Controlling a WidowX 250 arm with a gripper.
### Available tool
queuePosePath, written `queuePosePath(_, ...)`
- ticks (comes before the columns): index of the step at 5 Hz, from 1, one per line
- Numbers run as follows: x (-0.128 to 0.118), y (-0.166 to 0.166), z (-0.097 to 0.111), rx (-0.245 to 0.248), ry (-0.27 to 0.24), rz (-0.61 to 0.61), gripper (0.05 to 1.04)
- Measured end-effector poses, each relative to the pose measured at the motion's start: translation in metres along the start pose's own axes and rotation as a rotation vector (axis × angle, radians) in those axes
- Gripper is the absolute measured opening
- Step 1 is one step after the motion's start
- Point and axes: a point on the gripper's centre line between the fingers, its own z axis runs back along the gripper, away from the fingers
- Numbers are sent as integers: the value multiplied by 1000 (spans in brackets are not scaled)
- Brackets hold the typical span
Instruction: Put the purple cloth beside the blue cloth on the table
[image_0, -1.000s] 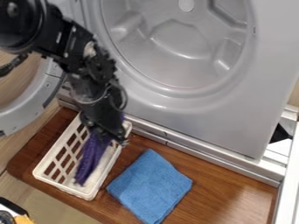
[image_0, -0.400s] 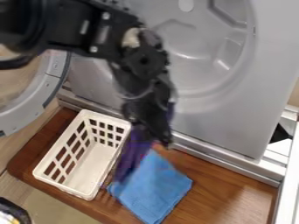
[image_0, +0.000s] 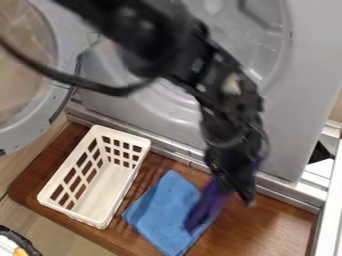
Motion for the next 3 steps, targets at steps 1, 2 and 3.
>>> queuePosePath(1,10,-14,-22,-16,35,-37,224)
queuePosePath(2,16,-28,-40,-29,70,-55,224)
queuePosePath(3,15,-35,-58,-20,101,-52,280)
